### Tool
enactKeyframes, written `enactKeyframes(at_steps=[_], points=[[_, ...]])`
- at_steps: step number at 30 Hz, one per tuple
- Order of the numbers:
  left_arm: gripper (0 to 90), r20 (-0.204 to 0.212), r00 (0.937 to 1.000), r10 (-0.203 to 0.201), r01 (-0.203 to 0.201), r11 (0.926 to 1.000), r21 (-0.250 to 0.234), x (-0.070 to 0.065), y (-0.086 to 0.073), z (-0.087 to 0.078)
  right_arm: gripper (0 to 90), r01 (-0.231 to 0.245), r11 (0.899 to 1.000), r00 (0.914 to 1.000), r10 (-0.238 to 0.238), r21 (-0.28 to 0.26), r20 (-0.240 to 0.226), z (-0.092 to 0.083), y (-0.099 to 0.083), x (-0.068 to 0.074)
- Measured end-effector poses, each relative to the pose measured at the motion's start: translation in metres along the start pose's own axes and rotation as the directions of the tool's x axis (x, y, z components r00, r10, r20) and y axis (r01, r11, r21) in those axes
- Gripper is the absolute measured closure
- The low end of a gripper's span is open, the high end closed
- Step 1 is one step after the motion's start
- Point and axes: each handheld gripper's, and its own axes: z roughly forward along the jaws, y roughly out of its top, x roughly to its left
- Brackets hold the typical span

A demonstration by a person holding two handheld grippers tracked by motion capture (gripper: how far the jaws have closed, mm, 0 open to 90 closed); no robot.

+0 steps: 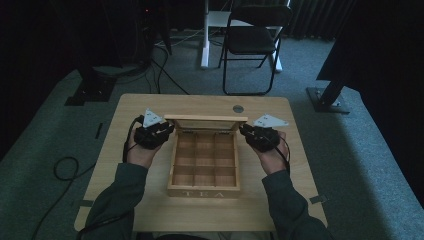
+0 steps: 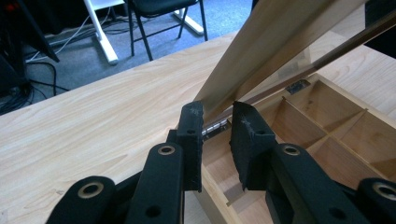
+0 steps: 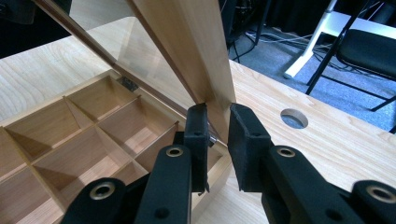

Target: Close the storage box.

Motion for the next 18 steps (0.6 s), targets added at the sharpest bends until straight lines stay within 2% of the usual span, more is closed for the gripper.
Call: enactKeyframes(at_steps=[9,16,18], points=[[73.9,-0.007,0.9999,0.007,-0.007,0.9999,0.011,-0.005,-0.004,-0.003,77.0,-0.013,1.000,0.9999,0.013,0.000,0.002,-0.004,-0.005,0.005],[73.9,-0.004,0.9999,0.010,-0.010,0.9998,0.018,-0.006,-0.007,-0.005,76.4,-0.004,1.000,0.9999,0.004,-0.009,0.013,-0.009,-0.007,0.011],[73.9,-0.002,0.9999,0.012,-0.012,0.9998,0.018,-0.007,-0.008,-0.005,76.4,-0.015,1.000,0.9998,0.015,-0.018,0.011,-0.013,-0.008,0.013]])
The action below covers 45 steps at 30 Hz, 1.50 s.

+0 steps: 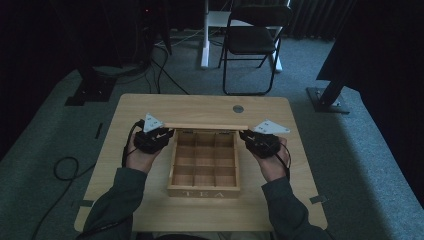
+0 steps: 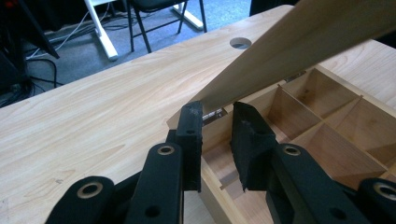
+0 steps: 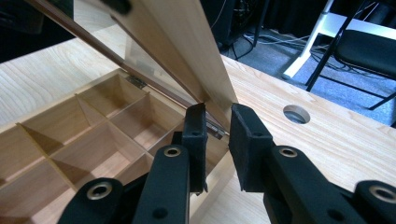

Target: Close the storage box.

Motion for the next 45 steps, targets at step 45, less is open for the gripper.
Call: enactKeyframes(at_steps=[45], points=[[68.1,0.025,0.9993,0.026,-0.027,0.9994,0.021,-0.017,-0.028,-0.013,67.1,0.017,1.000,0.9998,-0.017,-0.005,0.013,-0.026,-0.028,0.035]])
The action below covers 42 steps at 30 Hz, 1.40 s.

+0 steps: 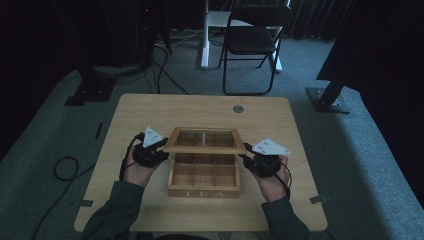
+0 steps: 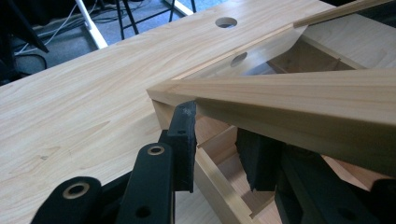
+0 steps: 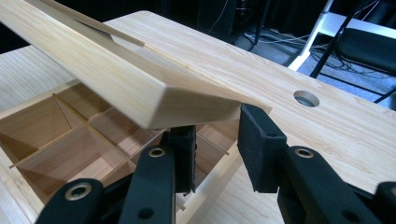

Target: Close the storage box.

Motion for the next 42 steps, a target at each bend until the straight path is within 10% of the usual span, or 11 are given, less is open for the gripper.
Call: enactKeyframes(at_steps=[42], points=[[70.0,0.016,0.9998,-0.011,0.012,0.9996,-0.027,-0.020,-0.032,-0.022,58.3,-0.032,0.999,0.9994,0.032,0.030,-0.010,-0.016,-0.026,0.026]])
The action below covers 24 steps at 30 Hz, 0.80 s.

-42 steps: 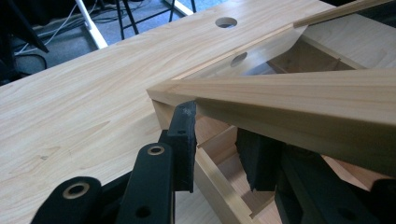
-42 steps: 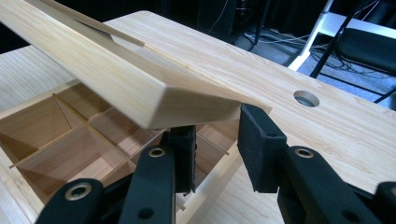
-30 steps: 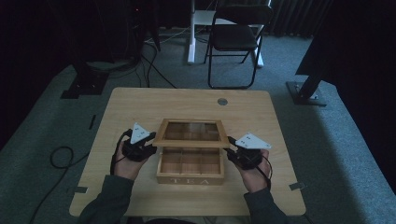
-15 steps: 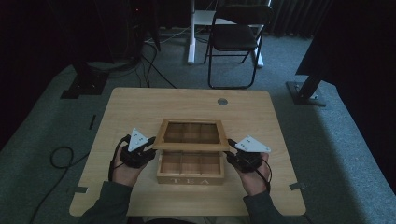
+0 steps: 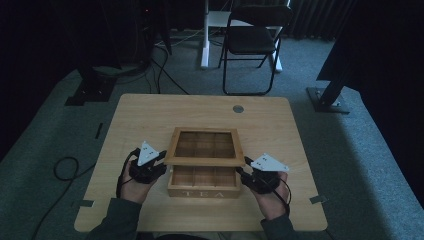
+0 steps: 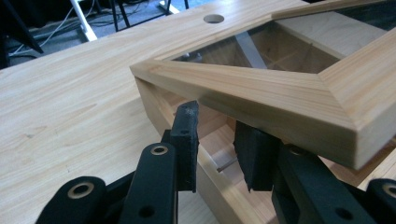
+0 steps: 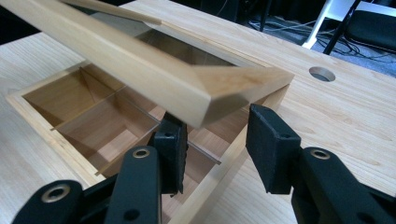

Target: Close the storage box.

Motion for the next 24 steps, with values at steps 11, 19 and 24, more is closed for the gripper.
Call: enactKeyframes(at_steps=[11,19,24], points=[[67.2,0.011,0.9995,-0.030,0.030,0.9996,0.002,0.000,-0.013,-0.002,59.2,-0.006,1.000,1.0000,0.006,0.005,0.001,-0.002,-0.009,0.005],[64.2,0.039,0.9978,-0.054,0.055,0.9985,-0.010,-0.001,-0.026,-0.014,59.2,-0.001,1.000,1.0000,0.001,0.021,-0.002,-0.001,-0.017,0.008],[63.7,0.057,0.9975,-0.043,0.044,0.9990,-0.010,-0.005,-0.031,-0.017,59.2,0.009,1.000,1.0000,-0.009,0.029,0.000,0.000,-0.022,0.010]])
